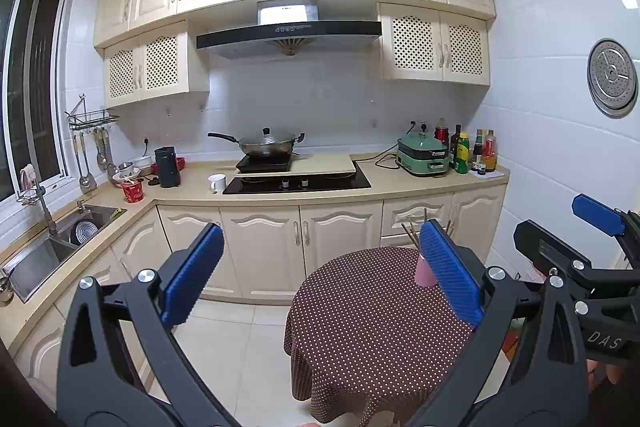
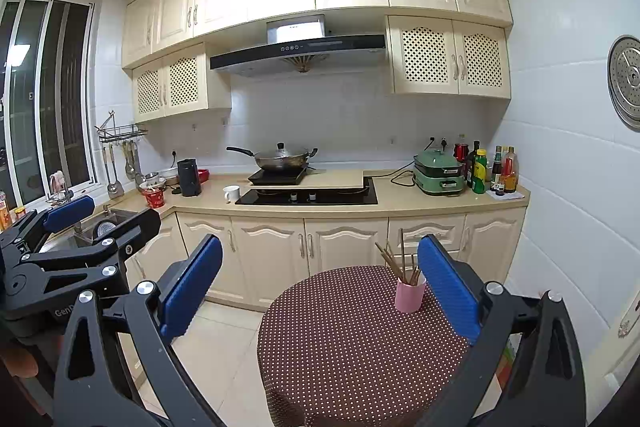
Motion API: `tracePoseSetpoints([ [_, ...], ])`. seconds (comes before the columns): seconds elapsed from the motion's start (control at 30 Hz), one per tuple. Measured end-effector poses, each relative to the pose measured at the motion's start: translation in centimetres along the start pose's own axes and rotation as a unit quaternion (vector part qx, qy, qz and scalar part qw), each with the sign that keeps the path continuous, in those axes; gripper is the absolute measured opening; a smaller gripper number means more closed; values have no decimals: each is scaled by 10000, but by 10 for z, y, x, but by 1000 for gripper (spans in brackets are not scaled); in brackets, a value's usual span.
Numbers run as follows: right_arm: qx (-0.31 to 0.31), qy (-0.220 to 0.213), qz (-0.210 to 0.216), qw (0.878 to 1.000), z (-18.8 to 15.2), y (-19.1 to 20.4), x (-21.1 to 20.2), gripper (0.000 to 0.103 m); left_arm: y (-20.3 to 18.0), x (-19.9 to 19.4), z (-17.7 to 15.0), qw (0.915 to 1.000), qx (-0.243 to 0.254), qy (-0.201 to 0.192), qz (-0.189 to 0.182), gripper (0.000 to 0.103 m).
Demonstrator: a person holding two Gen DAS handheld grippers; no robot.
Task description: Organize utensils
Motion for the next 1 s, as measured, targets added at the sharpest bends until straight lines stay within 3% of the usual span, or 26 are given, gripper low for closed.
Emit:
tracePoseSetpoints([
  [1.0,12,36,88,10000,1,5,5,95,6,-5,1,9999,11,-38,133,96],
])
Point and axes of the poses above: each gripper's, at about its wrist camera, not at the fingertips, and x roughly the way its jaws point, y to its left, z to its top, the point moved 8 cm from there along x, roughly the way its jaws point, and after that the axes turned 12 degrees about x, right-handed, at the moved point
